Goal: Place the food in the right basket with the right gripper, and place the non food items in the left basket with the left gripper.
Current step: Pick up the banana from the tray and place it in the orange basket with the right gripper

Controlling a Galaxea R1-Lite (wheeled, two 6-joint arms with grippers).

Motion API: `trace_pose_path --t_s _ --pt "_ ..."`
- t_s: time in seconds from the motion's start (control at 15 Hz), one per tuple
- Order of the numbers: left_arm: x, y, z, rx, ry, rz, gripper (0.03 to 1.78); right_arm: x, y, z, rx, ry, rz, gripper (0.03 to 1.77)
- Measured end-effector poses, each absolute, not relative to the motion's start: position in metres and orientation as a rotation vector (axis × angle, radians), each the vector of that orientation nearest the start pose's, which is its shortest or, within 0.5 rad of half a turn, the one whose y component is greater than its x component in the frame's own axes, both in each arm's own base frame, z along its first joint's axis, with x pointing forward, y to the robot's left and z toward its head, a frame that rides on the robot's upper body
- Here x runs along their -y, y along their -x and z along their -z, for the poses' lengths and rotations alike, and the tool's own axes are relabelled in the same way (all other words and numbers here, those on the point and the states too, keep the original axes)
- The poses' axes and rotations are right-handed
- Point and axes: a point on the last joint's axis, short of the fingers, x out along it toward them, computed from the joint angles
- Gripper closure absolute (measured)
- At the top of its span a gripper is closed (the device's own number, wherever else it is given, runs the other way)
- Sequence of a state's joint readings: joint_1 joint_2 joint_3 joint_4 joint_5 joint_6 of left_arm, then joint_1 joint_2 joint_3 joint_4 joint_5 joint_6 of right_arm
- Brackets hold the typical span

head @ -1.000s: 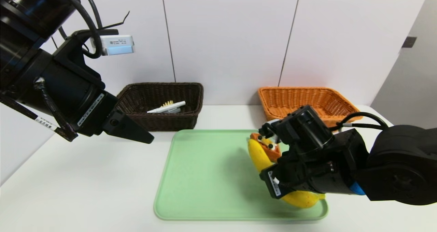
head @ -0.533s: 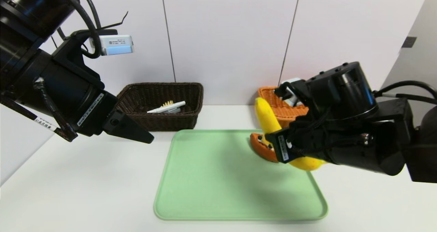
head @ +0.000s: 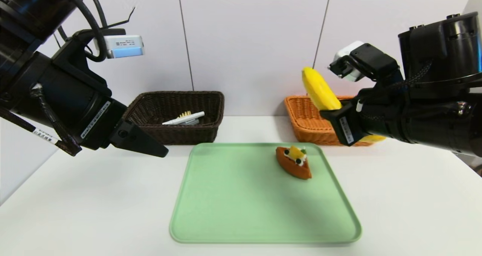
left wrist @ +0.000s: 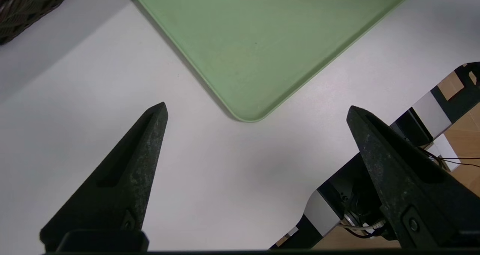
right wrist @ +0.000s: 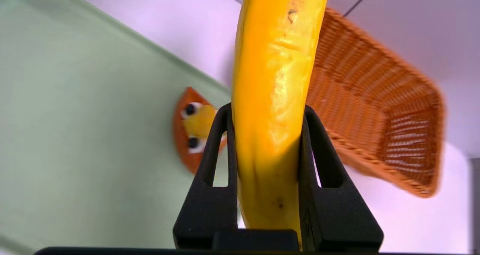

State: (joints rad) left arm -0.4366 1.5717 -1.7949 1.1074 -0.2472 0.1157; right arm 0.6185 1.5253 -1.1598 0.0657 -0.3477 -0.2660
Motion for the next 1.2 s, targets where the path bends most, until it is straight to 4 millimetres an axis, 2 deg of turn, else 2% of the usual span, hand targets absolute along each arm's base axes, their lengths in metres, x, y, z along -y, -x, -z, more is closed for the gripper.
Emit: trace_pose_path --t_s 0.27,0.53,0.8,1.2 --pt "0.097 -0.195 -0.333 -0.861 -0.189 0.69 0.12 -0.133 -0.237 -0.275 -0.255 0.594 -0.255 1.36" --pt "0.098 -0.196 -0.332 -0.858 -0.189 0.691 0.12 -0.12 -0.263 -0.275 -0.214 0.691 -0.177 1.36" --pt "0.099 -0.198 -0.331 -0.851 -0.188 0.693 0.12 -0.114 -0.304 -0.26 -0.276 0.704 -0.12 1.36" --pt "0.103 -0.208 -0.321 -0.836 -0.189 0.688 0.12 -0.114 -0.37 -0.223 -0.363 0.703 -0.087 1.36"
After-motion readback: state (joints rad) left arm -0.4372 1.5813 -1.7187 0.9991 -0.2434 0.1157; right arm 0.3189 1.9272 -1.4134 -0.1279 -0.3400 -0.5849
